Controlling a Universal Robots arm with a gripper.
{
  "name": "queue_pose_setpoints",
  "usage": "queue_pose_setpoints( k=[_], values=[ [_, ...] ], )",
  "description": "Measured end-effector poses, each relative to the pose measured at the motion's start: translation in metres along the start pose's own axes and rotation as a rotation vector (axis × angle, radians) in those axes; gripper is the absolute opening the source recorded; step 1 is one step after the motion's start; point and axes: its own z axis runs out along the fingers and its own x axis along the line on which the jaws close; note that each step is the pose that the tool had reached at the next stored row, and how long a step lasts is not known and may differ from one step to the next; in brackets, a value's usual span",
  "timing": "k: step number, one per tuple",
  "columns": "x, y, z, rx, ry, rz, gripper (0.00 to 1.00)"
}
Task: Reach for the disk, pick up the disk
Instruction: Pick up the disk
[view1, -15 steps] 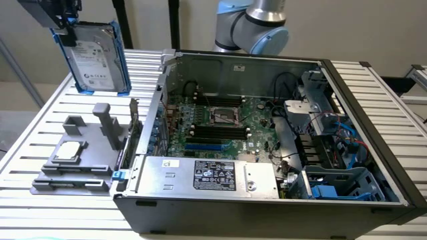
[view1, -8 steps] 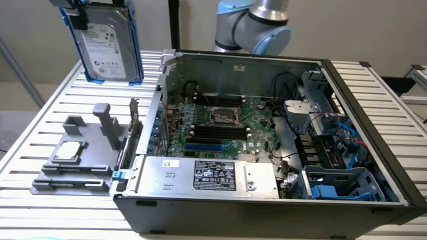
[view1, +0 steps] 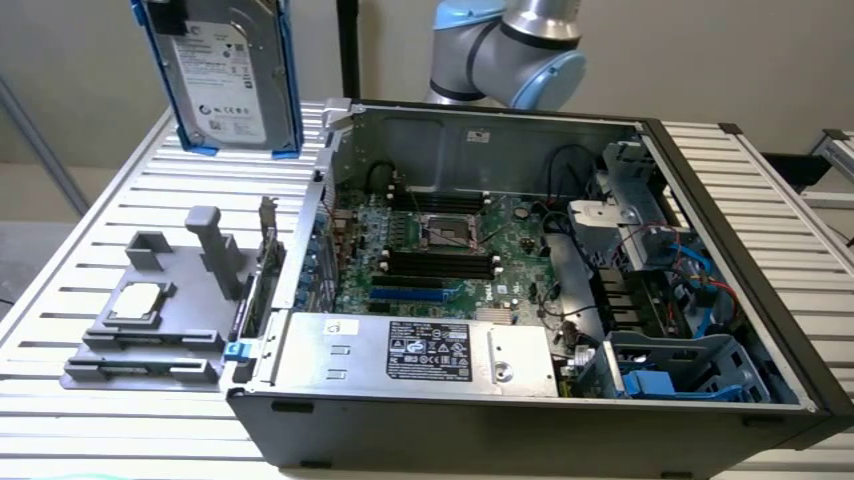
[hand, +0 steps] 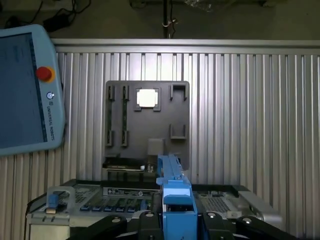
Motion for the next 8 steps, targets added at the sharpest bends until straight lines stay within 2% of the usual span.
queue_pose_setpoints(
  k=[4, 8],
  values=[
    [0.007, -0.0176, -0.0004, 0.0001, -0.0041, 0.0, 0.33],
    [0.012, -0.0356, -0.0009, 0.0003, -0.0121, 0.0, 0.33]
  ],
)
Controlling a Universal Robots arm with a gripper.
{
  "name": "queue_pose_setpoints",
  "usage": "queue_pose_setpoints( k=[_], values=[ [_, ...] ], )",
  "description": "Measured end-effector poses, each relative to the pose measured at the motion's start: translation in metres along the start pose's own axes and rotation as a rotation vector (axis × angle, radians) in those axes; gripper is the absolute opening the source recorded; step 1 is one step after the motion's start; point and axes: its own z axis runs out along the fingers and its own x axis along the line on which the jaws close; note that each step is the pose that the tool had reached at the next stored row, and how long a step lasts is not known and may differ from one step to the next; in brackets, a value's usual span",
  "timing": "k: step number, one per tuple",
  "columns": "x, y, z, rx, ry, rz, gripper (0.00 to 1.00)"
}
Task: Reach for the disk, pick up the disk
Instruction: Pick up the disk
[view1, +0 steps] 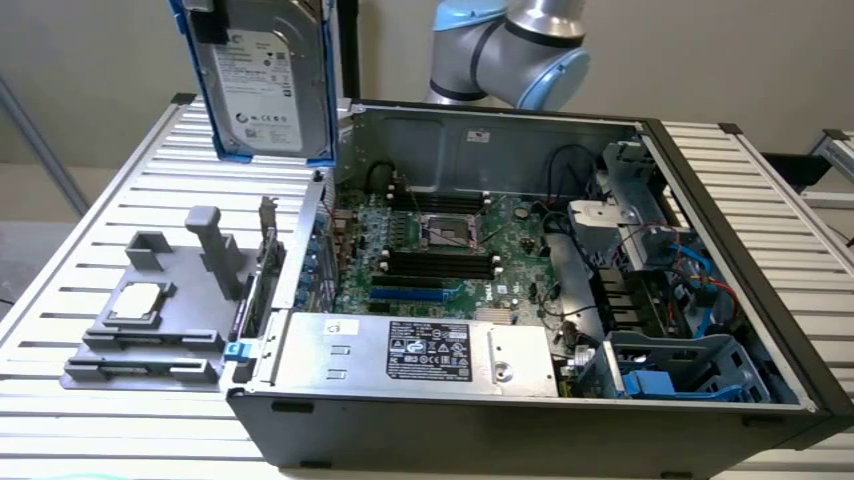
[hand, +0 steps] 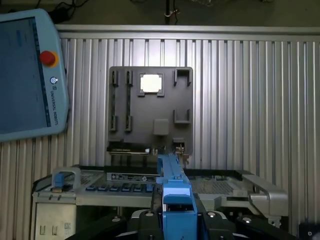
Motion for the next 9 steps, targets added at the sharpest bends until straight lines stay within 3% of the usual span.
queue_pose_setpoints(
  k=[9],
  values=[
    [0.012, -0.041, -0.0012, 0.0003, -0.0144, 0.0, 0.33]
  ],
)
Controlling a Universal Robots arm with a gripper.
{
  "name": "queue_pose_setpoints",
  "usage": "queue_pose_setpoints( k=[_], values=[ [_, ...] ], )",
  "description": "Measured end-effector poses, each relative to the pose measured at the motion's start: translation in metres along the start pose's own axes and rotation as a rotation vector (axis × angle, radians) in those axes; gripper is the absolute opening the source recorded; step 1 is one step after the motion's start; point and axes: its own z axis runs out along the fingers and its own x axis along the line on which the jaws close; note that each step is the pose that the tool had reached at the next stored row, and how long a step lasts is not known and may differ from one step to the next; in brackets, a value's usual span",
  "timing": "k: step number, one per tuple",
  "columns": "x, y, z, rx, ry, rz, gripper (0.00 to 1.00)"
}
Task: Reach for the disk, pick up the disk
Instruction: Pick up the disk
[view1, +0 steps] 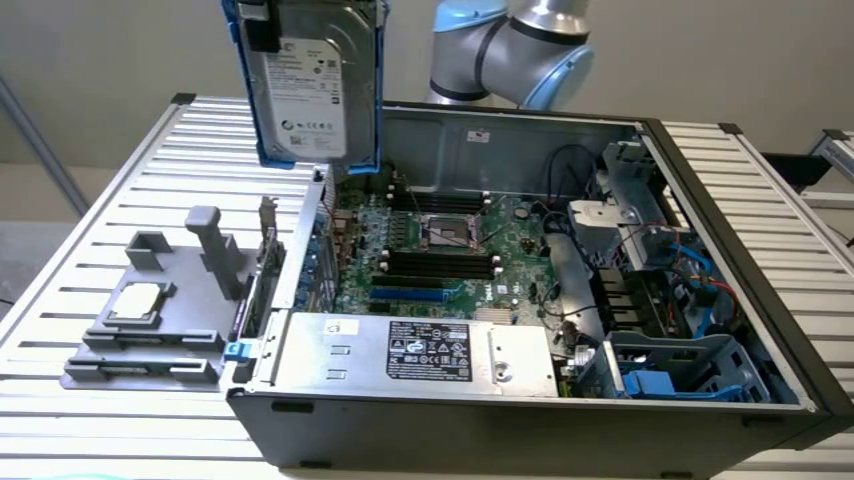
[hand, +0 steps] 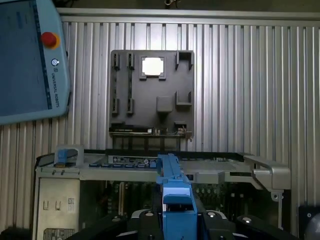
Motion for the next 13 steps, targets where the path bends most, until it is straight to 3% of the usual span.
queue_pose_setpoints(
  k=[9, 13],
  values=[
    [0.012, -0.041, -0.0011, 0.0006, -0.0126, 0.0, 0.33],
    [0.015, -0.059, -0.0008, 0.0034, -0.0132, 0.0, 0.33]
  ],
)
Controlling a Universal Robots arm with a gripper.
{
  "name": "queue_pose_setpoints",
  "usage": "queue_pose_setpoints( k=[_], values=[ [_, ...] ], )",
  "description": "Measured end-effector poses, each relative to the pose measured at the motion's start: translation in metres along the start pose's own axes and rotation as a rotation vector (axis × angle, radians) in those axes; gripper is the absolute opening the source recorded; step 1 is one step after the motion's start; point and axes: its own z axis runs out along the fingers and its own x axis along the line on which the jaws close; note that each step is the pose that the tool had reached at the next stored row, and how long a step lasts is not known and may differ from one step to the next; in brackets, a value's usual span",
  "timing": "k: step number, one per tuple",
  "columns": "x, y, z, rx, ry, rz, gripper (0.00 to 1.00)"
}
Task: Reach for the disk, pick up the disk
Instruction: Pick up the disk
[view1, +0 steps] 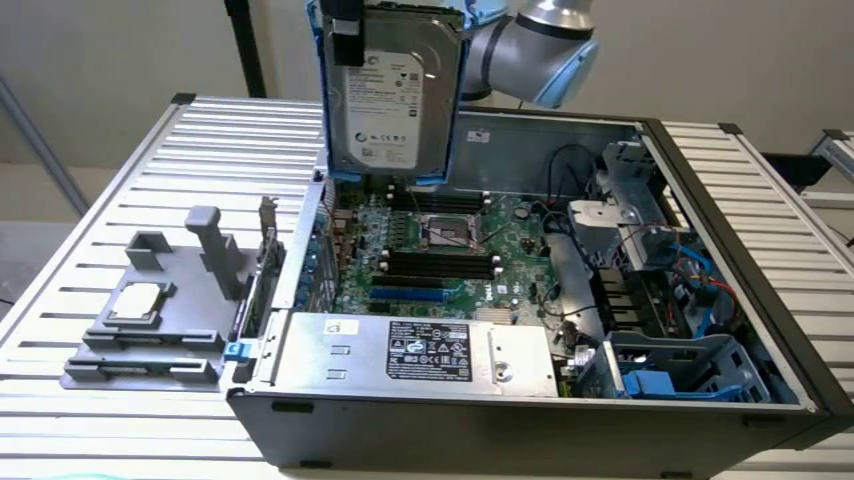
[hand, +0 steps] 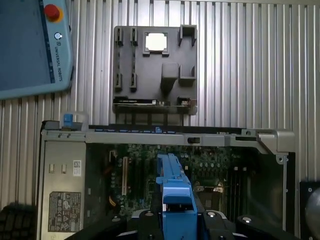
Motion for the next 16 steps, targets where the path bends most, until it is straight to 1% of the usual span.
queue_pose_setpoints(
  k=[16],
  values=[
    [0.006, -0.0726, 0.0051, 0.0131, -0.0001, 0.0, 0.33]
  ],
)
